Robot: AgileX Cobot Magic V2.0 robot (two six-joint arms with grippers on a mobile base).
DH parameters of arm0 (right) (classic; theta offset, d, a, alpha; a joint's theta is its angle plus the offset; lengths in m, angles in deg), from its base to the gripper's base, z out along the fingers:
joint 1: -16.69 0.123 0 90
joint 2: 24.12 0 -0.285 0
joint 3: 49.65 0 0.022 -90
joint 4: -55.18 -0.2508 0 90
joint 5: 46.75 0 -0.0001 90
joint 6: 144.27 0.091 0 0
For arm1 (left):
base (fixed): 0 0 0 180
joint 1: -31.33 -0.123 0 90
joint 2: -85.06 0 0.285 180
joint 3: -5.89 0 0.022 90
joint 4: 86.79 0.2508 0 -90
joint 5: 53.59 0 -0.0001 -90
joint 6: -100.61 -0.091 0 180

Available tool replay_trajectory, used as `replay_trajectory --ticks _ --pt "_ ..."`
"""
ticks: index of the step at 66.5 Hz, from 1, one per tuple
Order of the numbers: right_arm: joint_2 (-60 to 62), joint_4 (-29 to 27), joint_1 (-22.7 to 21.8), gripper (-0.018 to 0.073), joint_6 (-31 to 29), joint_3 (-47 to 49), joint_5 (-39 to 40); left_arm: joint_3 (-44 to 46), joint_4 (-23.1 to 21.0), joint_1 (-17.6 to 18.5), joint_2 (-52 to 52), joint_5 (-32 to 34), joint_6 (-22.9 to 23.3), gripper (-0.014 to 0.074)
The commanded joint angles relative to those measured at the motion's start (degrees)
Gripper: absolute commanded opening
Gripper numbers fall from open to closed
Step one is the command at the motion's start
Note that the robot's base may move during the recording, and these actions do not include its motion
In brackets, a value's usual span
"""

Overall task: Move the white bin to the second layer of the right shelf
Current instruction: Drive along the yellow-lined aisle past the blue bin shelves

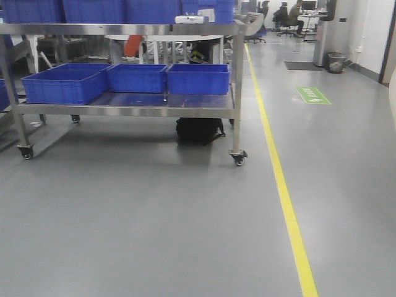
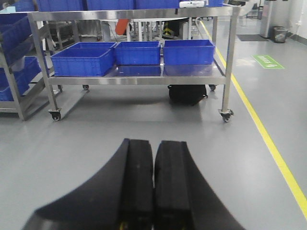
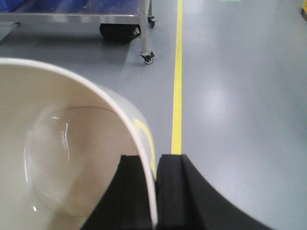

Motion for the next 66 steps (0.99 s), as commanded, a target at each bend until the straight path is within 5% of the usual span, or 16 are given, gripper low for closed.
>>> replay_trajectory --ticks 1,66 --pt "-0.29 0.1 -0.09 0.0048 0.28 1.79 5.62 -2.11 0.0 0.38 -0.92 4.93 0.17 0.0085" --pt "-0.29 0.1 -0.09 0.0048 0.28 1.79 5.62 -2.11 0.0 0.38 -0.92 4.93 0.17 0.0085"
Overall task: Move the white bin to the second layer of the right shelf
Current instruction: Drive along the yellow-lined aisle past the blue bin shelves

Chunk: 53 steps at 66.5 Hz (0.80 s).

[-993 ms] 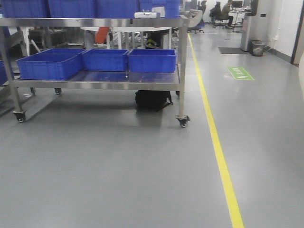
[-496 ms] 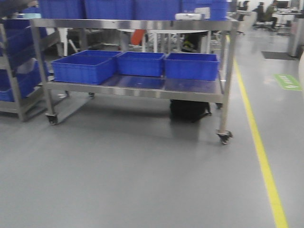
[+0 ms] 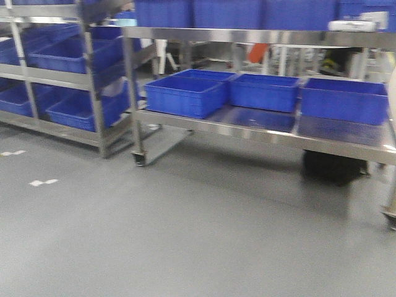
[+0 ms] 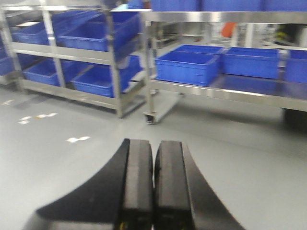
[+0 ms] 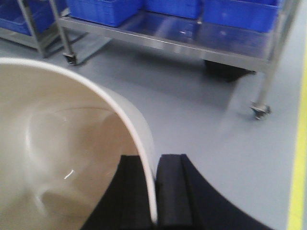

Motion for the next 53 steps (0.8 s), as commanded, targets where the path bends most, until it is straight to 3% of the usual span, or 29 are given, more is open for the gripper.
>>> replay_trajectory --ticks 1,53 --pt "-0.29 0.1 -0.09 0.0048 0.28 1.79 5.62 -2.11 0.0 0.38 -0.92 4.93 0.17 0.0085" --pt "-0.29 0.1 -0.09 0.0048 0.28 1.79 5.62 -2.11 0.0 0.38 -0.92 4.93 0.17 0.0085"
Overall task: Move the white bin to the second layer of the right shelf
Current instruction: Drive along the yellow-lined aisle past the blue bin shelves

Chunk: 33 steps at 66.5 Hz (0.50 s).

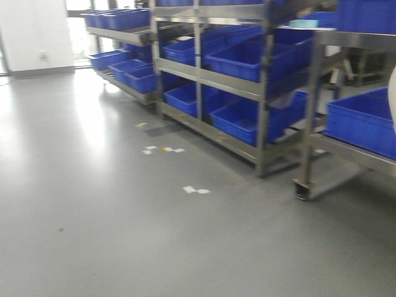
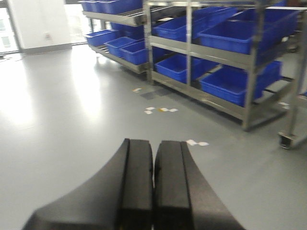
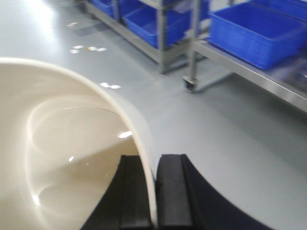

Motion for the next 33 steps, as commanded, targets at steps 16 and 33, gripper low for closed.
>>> replay_trajectory --ticks 16,33 --pt "-0.29 0.1 -0.09 0.0048 0.28 1.79 5.62 -2.11 0.0 0.38 -0.92 4.93 0.17 0.0085" --pt "-0.29 0.1 -0.09 0.0048 0.28 1.79 5.62 -2.11 0.0 0.38 -0.92 4.93 0.17 0.0085"
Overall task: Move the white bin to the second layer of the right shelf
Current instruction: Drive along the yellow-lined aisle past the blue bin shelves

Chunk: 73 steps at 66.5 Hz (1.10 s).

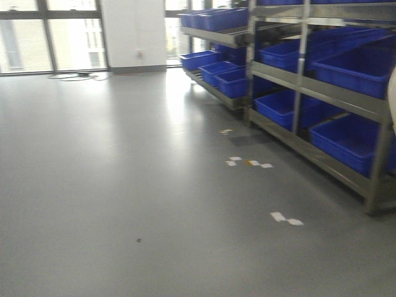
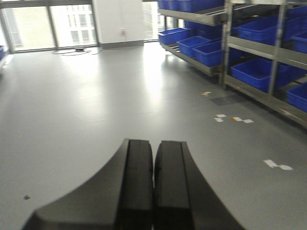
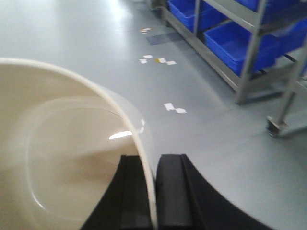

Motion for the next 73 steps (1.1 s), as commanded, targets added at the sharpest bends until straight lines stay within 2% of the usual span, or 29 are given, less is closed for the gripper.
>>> replay_trajectory --ticks 1,73 --pt "-0.29 0.1 -0.09 0.0048 0.28 1.79 5.62 -2.11 0.0 0.38 -0.92 4.93 0.17 0.0085" --pt "-0.29 0.1 -0.09 0.0048 0.28 1.79 5.62 -2.11 0.0 0.38 -0.92 4.93 0.17 0.0085"
